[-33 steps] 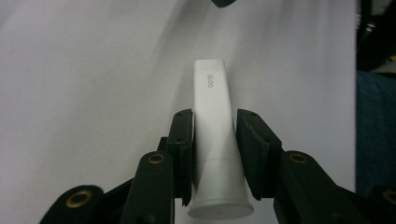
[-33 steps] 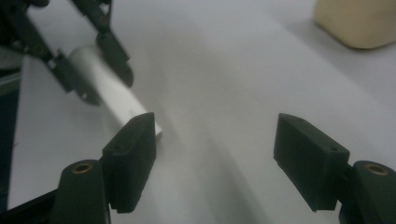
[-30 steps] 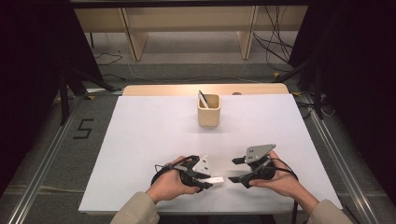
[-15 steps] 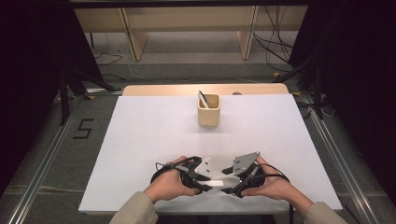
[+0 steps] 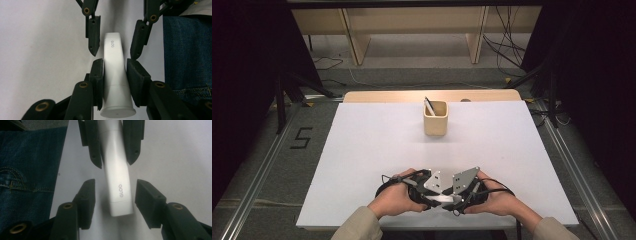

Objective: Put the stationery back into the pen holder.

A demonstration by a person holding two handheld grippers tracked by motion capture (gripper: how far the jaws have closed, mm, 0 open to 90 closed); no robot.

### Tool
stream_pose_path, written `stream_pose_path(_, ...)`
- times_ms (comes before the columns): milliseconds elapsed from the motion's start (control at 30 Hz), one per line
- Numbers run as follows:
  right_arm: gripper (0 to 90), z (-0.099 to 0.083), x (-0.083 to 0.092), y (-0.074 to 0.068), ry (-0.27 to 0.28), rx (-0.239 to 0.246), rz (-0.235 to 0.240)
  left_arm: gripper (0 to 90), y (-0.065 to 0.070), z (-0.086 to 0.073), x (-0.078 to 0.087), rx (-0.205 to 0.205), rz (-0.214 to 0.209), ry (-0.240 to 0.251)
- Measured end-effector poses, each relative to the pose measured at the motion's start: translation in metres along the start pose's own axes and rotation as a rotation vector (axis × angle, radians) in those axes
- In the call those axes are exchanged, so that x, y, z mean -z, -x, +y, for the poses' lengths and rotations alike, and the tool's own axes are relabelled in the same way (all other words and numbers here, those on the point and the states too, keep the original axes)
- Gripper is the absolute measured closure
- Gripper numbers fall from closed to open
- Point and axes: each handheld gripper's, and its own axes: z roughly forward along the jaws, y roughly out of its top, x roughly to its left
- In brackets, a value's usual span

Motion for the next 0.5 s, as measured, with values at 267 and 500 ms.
stream_pose_path(267,59.6,0.0014,-0.0026,-0.0011,-0.014,0.018,0.01,67.4,0.002,0.0017,-0.0025,-0.026,-0.01,-0.014)
stream_pose_path(500,62.8,0.0015,-0.0039,-0.001,-0.016,0.036,0.005,67.4,0.0026,0.002,-0.0042,-0.034,-0.017,-0.018)
